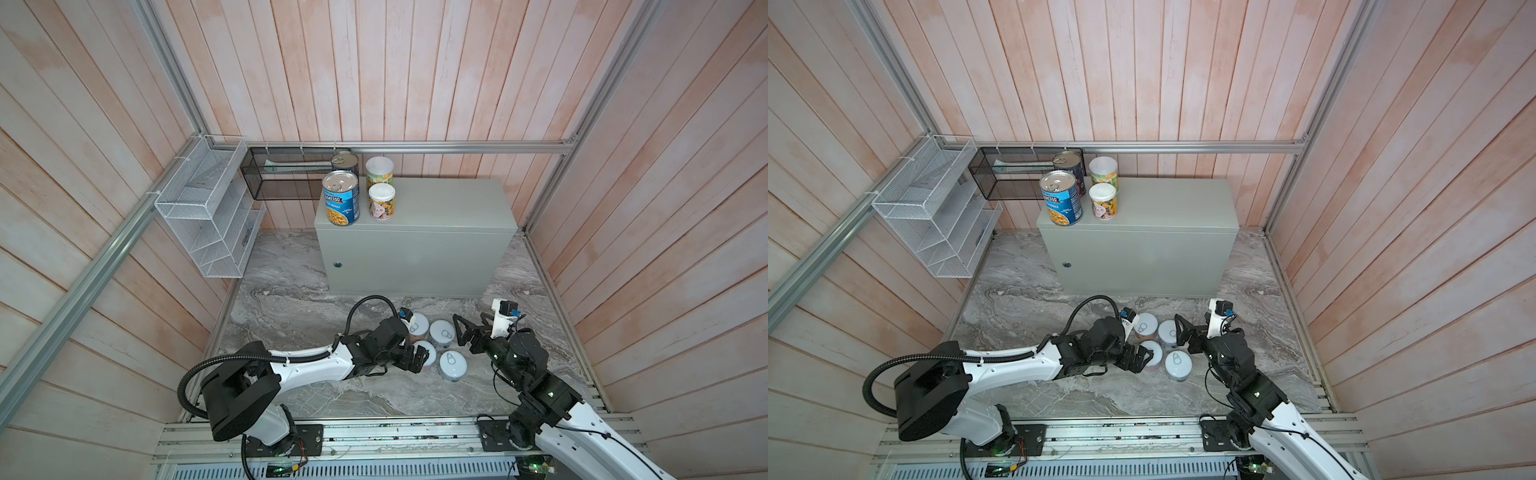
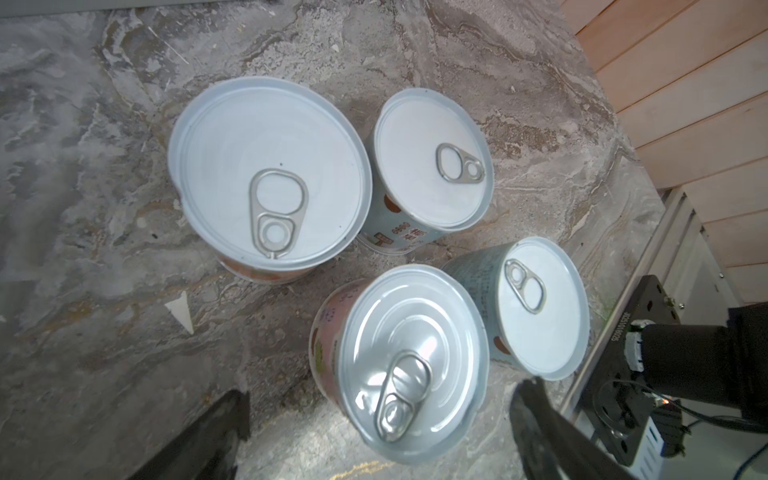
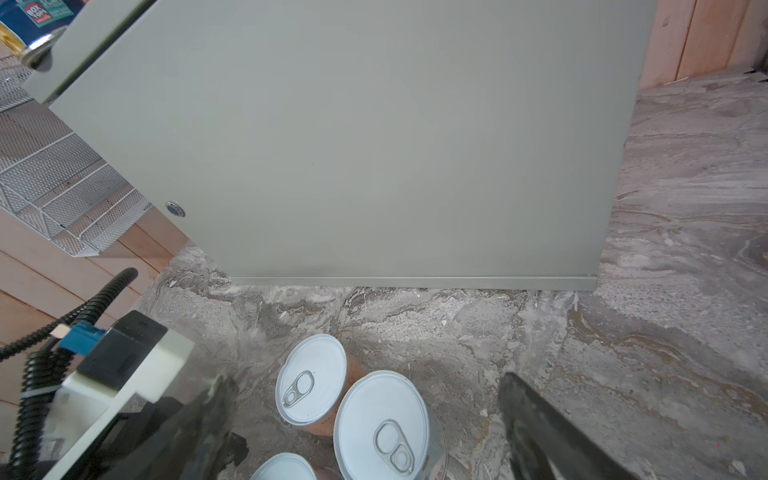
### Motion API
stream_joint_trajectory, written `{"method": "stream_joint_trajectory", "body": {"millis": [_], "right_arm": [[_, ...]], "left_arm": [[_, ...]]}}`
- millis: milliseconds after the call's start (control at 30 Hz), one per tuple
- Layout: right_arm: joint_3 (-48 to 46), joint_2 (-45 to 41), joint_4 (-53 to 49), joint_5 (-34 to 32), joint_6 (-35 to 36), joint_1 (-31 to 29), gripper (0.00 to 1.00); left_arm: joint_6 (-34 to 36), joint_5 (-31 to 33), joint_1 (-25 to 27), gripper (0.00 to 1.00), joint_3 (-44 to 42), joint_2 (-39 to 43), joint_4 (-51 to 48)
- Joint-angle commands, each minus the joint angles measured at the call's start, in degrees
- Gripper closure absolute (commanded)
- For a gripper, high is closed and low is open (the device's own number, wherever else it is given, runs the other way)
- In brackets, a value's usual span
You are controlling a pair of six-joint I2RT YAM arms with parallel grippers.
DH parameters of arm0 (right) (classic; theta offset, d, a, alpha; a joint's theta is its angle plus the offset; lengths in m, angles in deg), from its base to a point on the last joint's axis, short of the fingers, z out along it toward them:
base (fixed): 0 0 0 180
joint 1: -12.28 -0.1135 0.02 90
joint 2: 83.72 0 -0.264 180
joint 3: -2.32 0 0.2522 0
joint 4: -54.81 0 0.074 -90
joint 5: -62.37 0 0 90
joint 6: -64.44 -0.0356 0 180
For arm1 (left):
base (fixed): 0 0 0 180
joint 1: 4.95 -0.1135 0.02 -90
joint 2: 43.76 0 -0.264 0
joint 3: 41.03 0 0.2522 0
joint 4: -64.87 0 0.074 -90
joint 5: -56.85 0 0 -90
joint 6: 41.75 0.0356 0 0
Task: Place and organize the canned foods onto the counter
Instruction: 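Lower the left gripper over the four floor cans while the right gripper hovers near them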
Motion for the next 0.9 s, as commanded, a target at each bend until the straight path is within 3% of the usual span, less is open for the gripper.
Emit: {"method": "stream_joint_trajectory", "body": {"millis": [0,200,333,533,700,867], "right_arm": [[0.9,0.3,-1.0,-1.0,0.0,0.2,0.02],[0.9,0.2,-1.3,-1.8,-0.5,0.2,0.02],[0.3,0.8,-0.3,-1.7,-0.9,0.2,0.02],[1.0,2.7,0.0,-0.2,-0.7,0.2,0.02],[0.5,2.4,0.5,0.0,-0.2,0.2,0.02],[0.1,2.3,0.5,-0.7,-0.4,0.2,0.02]], "left_arm": [[1.6,0.7,1.1,0.00,2.5,-1.4,1.8],[2.2,2.7,3.0,0.00,5.2,-4.1,0.1],[2.7,6.3,4.4,0.09,7.9,-6.2,-3.5],[4.0,11.5,6.4,0.12,12.5,-10.6,-9.7],[4.8,13.2,7.5,0.14,16.1,-13.9,-13.1],[4.6,13.9,7.7,0.24,16.5,-14.6,-13.6]]}}
